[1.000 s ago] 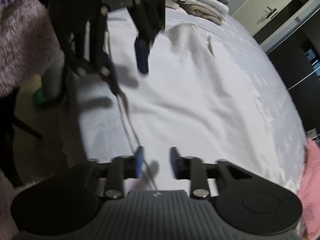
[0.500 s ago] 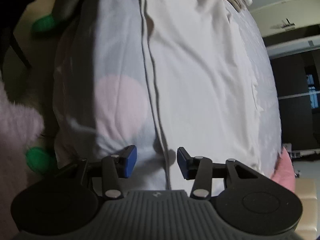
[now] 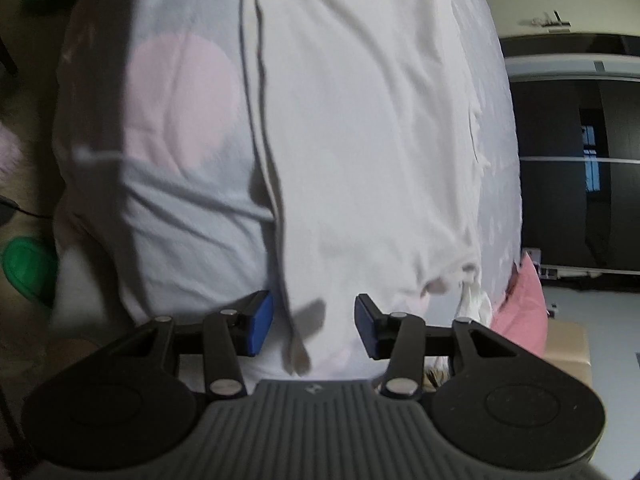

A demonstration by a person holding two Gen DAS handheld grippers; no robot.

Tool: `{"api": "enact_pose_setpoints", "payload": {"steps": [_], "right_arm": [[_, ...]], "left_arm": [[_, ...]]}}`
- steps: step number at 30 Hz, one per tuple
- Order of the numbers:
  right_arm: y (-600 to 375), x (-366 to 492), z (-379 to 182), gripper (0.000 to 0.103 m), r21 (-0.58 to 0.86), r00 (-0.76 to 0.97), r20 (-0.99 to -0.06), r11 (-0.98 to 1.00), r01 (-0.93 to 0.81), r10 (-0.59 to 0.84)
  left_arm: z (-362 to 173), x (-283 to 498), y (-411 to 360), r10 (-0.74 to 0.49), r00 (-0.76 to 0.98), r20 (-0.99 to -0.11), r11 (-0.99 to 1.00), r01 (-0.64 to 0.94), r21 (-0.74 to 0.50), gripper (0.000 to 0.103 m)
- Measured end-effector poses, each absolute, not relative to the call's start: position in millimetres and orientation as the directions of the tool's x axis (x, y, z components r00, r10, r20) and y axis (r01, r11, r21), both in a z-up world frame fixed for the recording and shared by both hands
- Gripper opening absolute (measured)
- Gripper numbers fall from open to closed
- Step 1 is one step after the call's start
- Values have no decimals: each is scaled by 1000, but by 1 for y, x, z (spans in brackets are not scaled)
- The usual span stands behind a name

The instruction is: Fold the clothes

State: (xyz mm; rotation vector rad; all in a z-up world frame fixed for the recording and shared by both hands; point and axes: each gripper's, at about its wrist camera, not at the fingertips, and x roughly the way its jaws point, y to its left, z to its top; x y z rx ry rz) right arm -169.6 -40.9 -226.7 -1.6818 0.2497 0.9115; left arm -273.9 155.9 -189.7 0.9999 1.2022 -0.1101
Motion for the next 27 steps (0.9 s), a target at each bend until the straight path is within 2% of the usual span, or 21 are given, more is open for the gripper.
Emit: {"api": "enact_pose_setpoints", "payload": {"steps": [6, 8, 11, 14, 16, 23, 27], "right_arm": [[-44, -163, -232, 44, -755, 716, -651, -311, -577, 252], [-43, -162, -233, 27, -758, 720, -647, -309, -574, 251], [-41, -155, -233, 17, -768, 726, -637, -293, -569, 261], [-38, -150, -225, 15, -787, 738, -616, -238, -569, 275], [-35, -148, -218, 13, -807, 752, -590, -192, -558, 294], [-28, -139, -199, 9, -849, 790, -515, -71, -524, 331], [-26, -134, -185, 8, -873, 819, -450, 15, -487, 356]], "left_arm": [[-201, -275, 157, 517, 433, -738, 481, 567, 669, 53], [-207, -282, 152, 534, 455, -712, 410, 597, 689, 46], [-215, -290, 146, 539, 474, -696, 333, 639, 693, 33], [-212, -283, 151, 535, 451, -715, 384, 624, 681, 19], [-205, -275, 159, 541, 433, -721, 446, 579, 682, 9], [-160, -243, 189, 476, 413, -776, 704, 349, 618, 6], [-131, -236, 203, 469, 469, -748, 786, 166, 596, 6]]}}
